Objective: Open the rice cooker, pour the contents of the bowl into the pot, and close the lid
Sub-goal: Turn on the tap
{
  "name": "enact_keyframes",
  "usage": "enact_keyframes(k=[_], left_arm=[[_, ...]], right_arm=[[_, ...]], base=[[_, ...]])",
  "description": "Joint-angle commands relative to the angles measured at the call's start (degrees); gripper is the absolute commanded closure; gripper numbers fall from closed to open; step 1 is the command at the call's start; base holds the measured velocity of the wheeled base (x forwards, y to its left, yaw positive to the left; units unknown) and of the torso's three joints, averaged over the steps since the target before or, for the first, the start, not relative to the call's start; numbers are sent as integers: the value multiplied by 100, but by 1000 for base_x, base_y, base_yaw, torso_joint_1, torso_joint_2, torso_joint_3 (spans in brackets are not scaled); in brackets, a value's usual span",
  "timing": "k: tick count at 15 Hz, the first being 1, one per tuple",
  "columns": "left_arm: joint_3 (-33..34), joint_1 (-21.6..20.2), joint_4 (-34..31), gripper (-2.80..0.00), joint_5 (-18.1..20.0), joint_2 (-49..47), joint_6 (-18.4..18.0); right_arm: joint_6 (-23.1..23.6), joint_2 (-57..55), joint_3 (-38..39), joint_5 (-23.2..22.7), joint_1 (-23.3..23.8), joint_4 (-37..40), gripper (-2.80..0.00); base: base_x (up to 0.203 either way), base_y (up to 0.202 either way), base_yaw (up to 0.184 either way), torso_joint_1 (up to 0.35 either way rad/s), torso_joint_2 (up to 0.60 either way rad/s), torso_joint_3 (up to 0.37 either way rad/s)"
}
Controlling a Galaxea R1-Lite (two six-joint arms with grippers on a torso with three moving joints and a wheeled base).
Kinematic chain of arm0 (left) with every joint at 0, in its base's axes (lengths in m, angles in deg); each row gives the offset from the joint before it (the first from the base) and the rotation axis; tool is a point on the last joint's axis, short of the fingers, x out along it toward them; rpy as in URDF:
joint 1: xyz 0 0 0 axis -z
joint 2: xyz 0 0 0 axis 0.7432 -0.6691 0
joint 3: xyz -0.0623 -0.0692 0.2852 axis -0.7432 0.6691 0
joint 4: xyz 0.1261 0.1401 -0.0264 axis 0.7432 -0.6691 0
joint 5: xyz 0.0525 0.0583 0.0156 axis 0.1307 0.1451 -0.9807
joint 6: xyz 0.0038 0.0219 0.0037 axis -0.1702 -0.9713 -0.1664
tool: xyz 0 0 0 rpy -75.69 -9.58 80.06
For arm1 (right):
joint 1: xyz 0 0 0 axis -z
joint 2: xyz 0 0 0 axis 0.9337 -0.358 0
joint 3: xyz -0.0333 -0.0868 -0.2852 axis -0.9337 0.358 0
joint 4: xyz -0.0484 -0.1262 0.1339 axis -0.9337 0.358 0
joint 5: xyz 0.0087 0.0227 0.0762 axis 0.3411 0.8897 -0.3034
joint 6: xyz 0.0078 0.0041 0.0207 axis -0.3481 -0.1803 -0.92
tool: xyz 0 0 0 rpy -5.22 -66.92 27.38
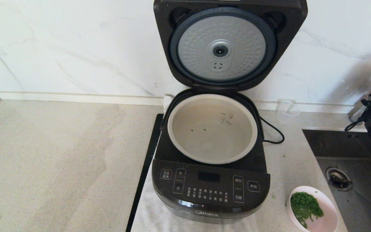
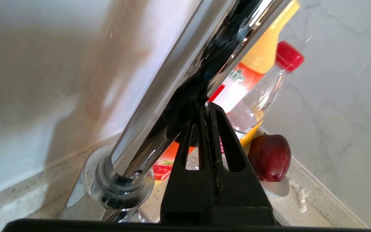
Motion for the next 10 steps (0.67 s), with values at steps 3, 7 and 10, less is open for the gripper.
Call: enact_keyframes(k=[3,7,10], left_arm=[[9,0,3,0,1,6,0],[9,0,3,0,1,6,0],[9,0,3,0,1,6,0]], right_arm=[[11,-54,48,20,-9,-4,0],[11,-115,136,20,-9,23,0],[5,-115,185,26,-9,23,0]], base=[[0,0,0,0,0,0],[0,0,0,0,0,0],[0,0,0,0,0,0]])
